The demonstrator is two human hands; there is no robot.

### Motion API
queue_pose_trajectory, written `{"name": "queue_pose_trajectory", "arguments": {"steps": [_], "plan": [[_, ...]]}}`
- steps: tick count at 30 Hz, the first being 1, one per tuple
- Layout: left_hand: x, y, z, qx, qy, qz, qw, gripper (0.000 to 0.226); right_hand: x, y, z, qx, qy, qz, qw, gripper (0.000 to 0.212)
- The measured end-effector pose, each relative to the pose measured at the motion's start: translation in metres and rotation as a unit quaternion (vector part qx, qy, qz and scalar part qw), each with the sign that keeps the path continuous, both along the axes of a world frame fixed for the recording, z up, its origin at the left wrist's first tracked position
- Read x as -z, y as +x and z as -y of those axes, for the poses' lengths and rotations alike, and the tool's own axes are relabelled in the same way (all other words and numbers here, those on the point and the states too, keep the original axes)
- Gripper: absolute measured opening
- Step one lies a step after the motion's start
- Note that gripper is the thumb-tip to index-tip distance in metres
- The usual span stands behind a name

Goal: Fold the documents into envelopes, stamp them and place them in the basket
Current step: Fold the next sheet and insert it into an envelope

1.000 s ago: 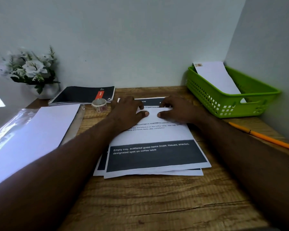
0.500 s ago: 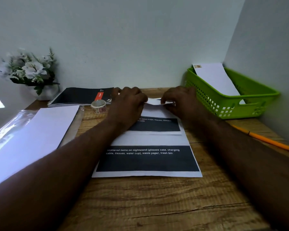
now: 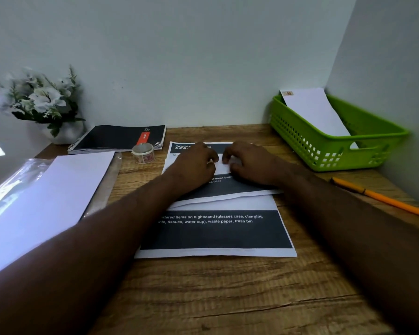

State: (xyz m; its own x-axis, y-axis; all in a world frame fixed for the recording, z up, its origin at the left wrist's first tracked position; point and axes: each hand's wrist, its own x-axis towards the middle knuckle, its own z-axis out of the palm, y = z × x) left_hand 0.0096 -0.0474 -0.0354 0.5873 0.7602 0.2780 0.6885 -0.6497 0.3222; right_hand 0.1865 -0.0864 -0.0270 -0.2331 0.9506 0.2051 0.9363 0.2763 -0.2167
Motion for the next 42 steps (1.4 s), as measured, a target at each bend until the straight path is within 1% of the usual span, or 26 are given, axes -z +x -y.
{"name": "queue_pose_trajectory", "arguments": {"steps": [2, 4, 6, 10, 12, 15, 20, 22, 24, 26, 27, 29, 31, 32, 35, 40, 42], "plan": [[0.003, 0.002, -0.004, -0.006, -0.016, -0.005, 1.000, 0.033, 0.002, -0.008, -0.001, 0.014, -0.007, 0.046, 0.999, 0.037], [0.005, 0.004, -0.006, -0.012, -0.014, -0.012, 1.000, 0.036, 0.003, -0.013, -0.002, 0.034, -0.005, 0.072, 0.997, 0.046], [0.008, 0.006, -0.007, -0.021, 0.006, -0.039, 0.999, 0.036, 0.004, -0.015, -0.003, 0.049, -0.003, 0.080, 0.996, 0.048], [0.007, 0.011, -0.006, -0.042, 0.033, -0.088, 0.995, 0.024, 0.005, -0.017, -0.006, 0.076, 0.002, 0.088, 0.993, 0.044], [0.003, 0.009, -0.003, -0.051, 0.034, -0.100, 0.993, 0.022, 0.003, -0.013, -0.008, 0.087, 0.006, 0.085, 0.993, 0.044], [-0.004, 0.000, 0.000, -0.079, 0.028, -0.115, 0.990, 0.022, 0.001, -0.003, -0.009, 0.099, 0.022, 0.097, 0.990, 0.056], [-0.014, -0.019, 0.006, -0.157, 0.047, -0.185, 0.969, 0.028, -0.003, 0.021, 0.001, 0.168, 0.047, 0.137, 0.975, 0.040], [-0.016, -0.025, 0.007, -0.188, 0.082, -0.205, 0.957, 0.028, -0.001, 0.024, 0.004, 0.192, 0.040, 0.133, 0.971, 0.035], [-0.014, -0.030, 0.005, -0.196, 0.133, -0.216, 0.947, 0.026, 0.000, 0.021, 0.004, 0.208, 0.031, 0.150, 0.966, 0.035], [-0.009, -0.030, 0.000, -0.183, 0.163, -0.183, 0.952, 0.026, 0.000, 0.017, 0.004, 0.204, 0.042, 0.179, 0.962, 0.037], [-0.007, -0.028, -0.003, -0.173, 0.156, -0.153, 0.960, 0.029, 0.001, 0.017, 0.004, 0.184, 0.057, 0.180, 0.965, 0.038], [-0.003, -0.023, -0.007, -0.152, 0.116, -0.113, 0.975, 0.037, 0.002, 0.016, 0.003, 0.117, 0.073, 0.137, 0.981, 0.042], [-0.001, -0.019, -0.011, -0.135, 0.083, -0.097, 0.983, 0.039, 0.004, 0.012, 0.001, 0.065, 0.037, 0.068, 0.995, 0.045], [-0.001, -0.017, -0.013, -0.126, 0.071, -0.086, 0.986, 0.037, 0.006, 0.009, 0.000, 0.055, 0.011, 0.047, 0.997, 0.047], [0.000, -0.017, -0.017, -0.107, 0.052, -0.061, 0.991, 0.032, 0.008, 0.008, -0.002, 0.056, -0.029, 0.042, 0.997, 0.047], [-0.003, -0.016, -0.015, -0.114, 0.042, -0.035, 0.992, 0.028, 0.002, 0.006, -0.001, 0.066, -0.026, 0.046, 0.996, 0.045], [-0.003, -0.016, -0.013, -0.112, 0.039, -0.025, 0.993, 0.026, -0.001, 0.005, 0.000, 0.066, -0.030, 0.034, 0.997, 0.044]]}}
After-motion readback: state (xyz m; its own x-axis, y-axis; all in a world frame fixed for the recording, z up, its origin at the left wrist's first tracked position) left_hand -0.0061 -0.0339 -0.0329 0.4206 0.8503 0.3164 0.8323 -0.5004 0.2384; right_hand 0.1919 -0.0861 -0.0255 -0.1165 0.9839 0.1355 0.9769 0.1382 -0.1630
